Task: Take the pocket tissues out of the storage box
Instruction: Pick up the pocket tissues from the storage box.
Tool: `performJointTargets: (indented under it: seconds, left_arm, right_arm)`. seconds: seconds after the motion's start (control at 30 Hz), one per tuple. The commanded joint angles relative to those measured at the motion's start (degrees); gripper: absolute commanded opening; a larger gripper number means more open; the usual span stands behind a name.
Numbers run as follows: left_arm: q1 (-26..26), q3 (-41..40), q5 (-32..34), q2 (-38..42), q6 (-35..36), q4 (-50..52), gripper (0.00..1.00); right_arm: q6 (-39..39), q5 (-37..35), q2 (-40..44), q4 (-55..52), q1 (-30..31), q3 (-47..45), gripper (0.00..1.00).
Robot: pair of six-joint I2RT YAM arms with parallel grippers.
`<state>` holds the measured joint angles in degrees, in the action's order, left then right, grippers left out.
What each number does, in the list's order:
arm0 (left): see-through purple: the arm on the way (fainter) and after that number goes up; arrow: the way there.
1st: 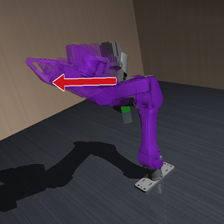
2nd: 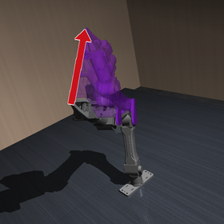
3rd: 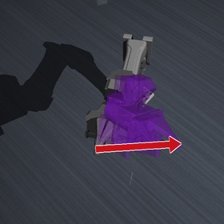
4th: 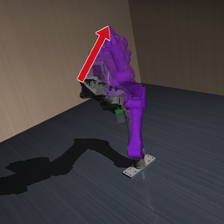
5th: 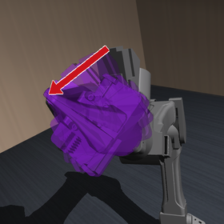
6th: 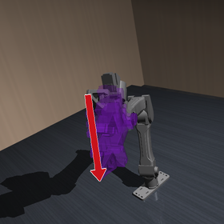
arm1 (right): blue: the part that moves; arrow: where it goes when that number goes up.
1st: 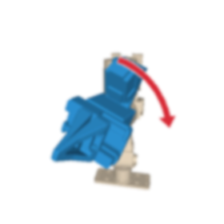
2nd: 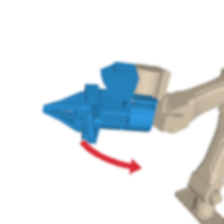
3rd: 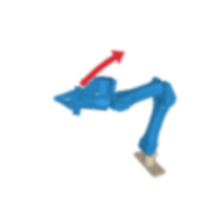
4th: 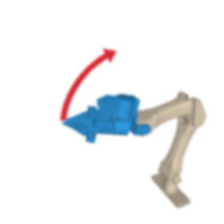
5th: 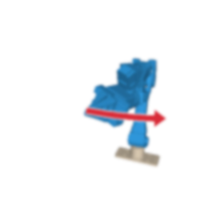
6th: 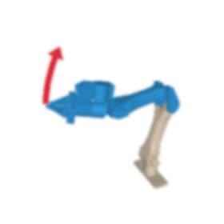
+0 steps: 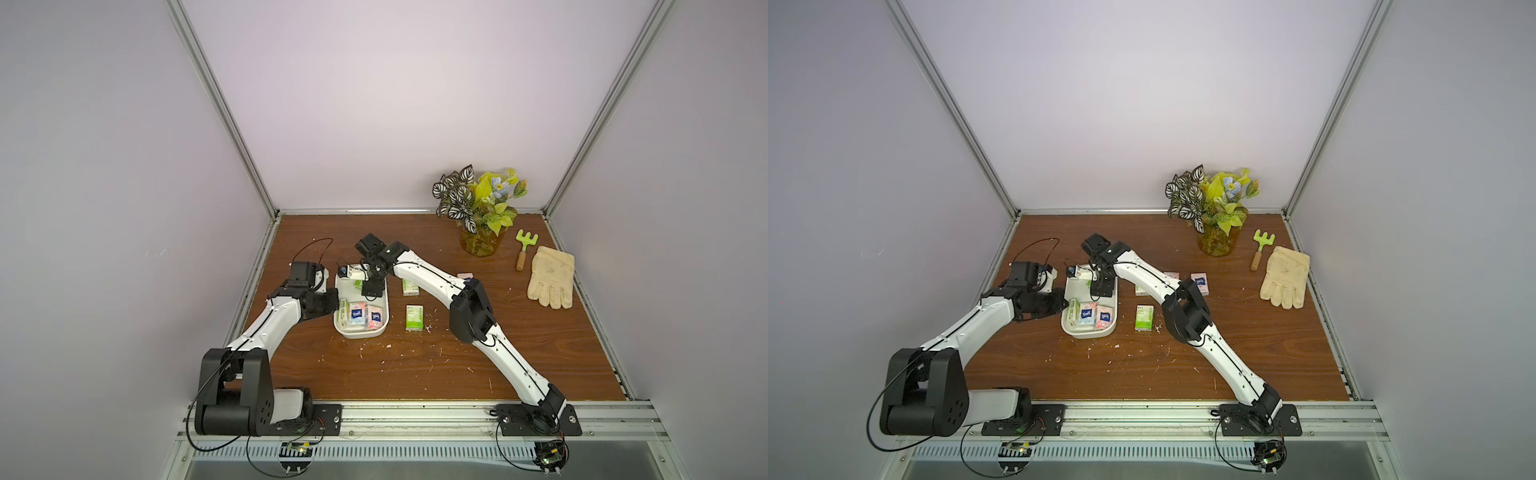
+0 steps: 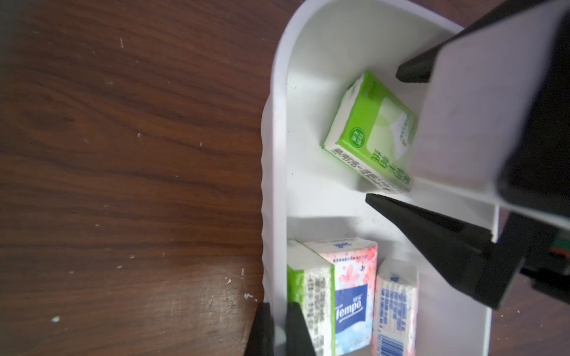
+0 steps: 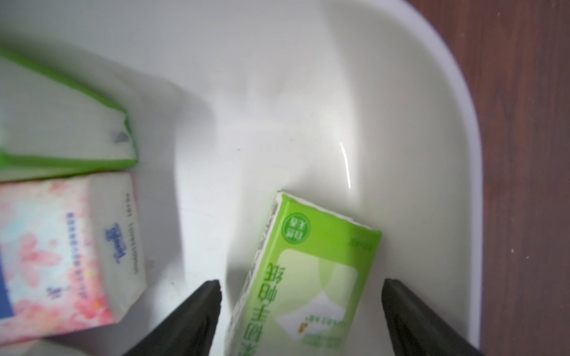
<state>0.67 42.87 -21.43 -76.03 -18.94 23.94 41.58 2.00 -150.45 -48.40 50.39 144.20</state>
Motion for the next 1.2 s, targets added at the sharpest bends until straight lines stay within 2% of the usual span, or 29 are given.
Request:
performJointTargets:
  seconds: [0.0, 0.2, 0.57, 0.87, 1.17]
  left_arm:
    - [-0.67, -0.65, -0.45, -0.79, 0.66, 0.14, 0.01]
    - [-0.67, -0.69, -1.27, -0.85, 0.75, -0.08, 0.0]
    - [-0.67, -0.69, -1.88, -0.87, 0.97, -0.16, 0.0]
    - [-0.67, -0.68, -2.24, -0.96, 1.01, -0.2, 0.0]
    - [-0.67, -1.09, -3.27, -0.7, 0.92, -0.6, 0.0]
  right_arm:
    - [-2.19, 1.8, 3.15, 1.73, -0.05, 0.73, 0.94]
    - [-4.43, -0.18, 2.63, 1.12, -0.21, -0.01, 0.98]
    - [-9.45, -1.49, 0.39, -2.58, -0.8, -0.31, 0.98]
    - [-13.95, 2.19, -0.63, -4.6, -0.54, -0.43, 0.88]
    - [-16.13, 2.22, -1.68, -4.34, 0.04, -0.24, 0.77]
